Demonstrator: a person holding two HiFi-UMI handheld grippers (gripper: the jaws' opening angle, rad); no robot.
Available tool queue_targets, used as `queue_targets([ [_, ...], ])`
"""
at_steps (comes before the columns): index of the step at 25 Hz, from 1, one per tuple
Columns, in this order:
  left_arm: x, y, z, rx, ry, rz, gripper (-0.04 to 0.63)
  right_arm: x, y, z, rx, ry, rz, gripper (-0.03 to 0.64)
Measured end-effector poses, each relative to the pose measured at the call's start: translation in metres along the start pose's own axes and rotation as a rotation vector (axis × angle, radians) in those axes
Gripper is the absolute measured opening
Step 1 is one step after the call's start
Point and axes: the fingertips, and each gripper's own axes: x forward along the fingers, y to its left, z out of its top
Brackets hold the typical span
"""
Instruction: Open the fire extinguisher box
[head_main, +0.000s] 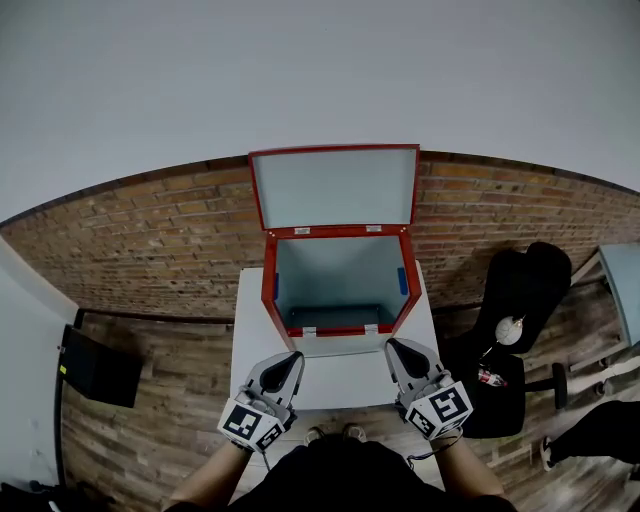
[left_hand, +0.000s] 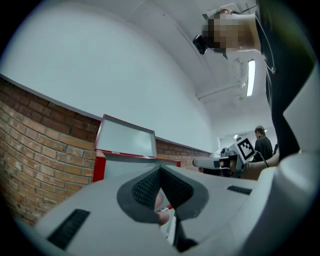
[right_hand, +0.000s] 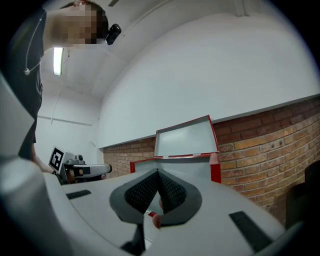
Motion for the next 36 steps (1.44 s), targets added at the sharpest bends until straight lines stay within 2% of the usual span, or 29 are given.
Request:
queue_targets([
  [3, -0.002, -0.011, -0.016, -0.023, 0.032, -0.010, 0.043, -0.004, 0.016, -0.018, 0.014, 0.063, 0.012, 0.018],
  [8, -0.004, -0.026, -0.037, -0.033, 0.066, -0.034, 0.043, -0.008, 0.037, -0.039, 0.006, 0.108, 0.035, 0.018],
  [14, -0.004, -0.042, -0.054, 0.004, 0.104, -0.052, 0.043, -0.010, 0.049, -0.054, 0.023, 0.093, 0.048, 0.018],
  [36, 0.000, -0.036, -0.060, 0.030, 0.106, -0.037, 0.043, -0.004, 0.040, -0.080, -0.045, 0.164, 0.047, 0.018],
])
